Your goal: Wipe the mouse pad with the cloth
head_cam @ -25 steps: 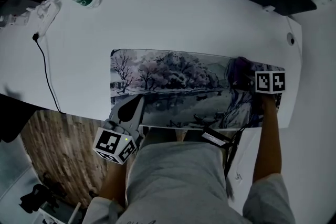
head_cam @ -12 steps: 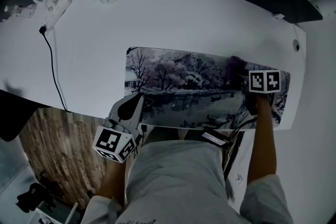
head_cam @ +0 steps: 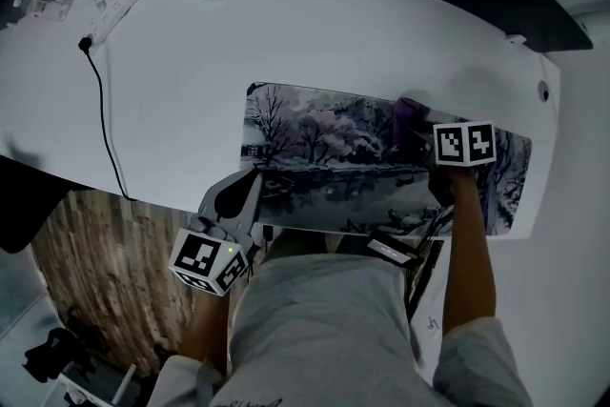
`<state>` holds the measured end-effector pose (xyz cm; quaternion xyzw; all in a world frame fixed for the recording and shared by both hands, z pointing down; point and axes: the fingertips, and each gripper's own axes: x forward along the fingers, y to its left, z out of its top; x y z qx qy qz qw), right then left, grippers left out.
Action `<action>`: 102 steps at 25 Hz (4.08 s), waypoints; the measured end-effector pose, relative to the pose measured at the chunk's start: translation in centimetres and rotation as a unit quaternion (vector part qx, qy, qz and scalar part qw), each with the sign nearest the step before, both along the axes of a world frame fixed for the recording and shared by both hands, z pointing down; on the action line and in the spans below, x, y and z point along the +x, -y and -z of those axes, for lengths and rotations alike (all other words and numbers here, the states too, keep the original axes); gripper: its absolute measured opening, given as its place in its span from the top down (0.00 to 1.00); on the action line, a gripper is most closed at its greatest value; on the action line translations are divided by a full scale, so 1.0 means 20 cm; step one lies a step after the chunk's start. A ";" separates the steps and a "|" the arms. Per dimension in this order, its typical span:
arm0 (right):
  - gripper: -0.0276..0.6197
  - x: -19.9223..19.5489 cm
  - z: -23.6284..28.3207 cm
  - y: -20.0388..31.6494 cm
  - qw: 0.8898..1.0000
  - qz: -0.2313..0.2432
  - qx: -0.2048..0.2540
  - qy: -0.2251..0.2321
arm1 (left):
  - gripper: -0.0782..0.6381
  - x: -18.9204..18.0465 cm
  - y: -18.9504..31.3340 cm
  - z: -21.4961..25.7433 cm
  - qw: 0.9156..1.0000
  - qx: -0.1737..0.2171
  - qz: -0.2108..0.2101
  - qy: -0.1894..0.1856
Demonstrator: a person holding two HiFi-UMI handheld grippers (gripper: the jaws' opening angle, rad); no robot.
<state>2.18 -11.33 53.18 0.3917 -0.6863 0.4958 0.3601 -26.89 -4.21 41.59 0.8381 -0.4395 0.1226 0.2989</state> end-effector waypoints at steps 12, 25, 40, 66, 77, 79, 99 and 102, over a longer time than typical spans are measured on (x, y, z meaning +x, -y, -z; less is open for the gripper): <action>0.81 -0.42 0.00 0.06 0.999 0.049 0.003 0.023 | 0.87 -0.23 -0.04 -0.02 0.999 -0.001 0.034 0.003; 0.81 -0.90 0.00 0.12 0.993 0.104 0.008 0.051 | 0.87 -0.44 -0.11 -0.04 0.997 -0.009 0.075 0.002; 0.81 -1.35 0.01 0.15 0.980 0.188 0.009 0.063 | 0.87 -0.55 -0.15 -0.08 0.993 -0.019 0.115 -0.005; 0.81 -1.19 0.24 0.04 0.973 0.171 0.052 0.145 | 0.87 -0.30 -0.09 0.01 0.997 -0.006 0.076 0.013; 0.81 -0.35 0.43 -0.13 0.983 0.080 0.088 0.142 | 0.87 0.35 -0.05 0.08 0.999 0.010 -0.031 0.012; 0.81 -0.15 0.44 -0.17 0.985 0.061 0.092 0.134 | 0.87 0.50 -0.06 0.09 0.999 0.013 -0.052 0.012; 0.80 1.78 0.21 -0.76 0.993 -0.111 0.032 0.026 | 0.87 1.66 -0.24 0.06 0.988 0.010 -0.153 0.007; 0.80 1.97 0.18 -0.80 0.993 -0.119 0.023 0.015 | 0.87 1.76 -0.26 0.05 0.988 0.011 -0.153 0.008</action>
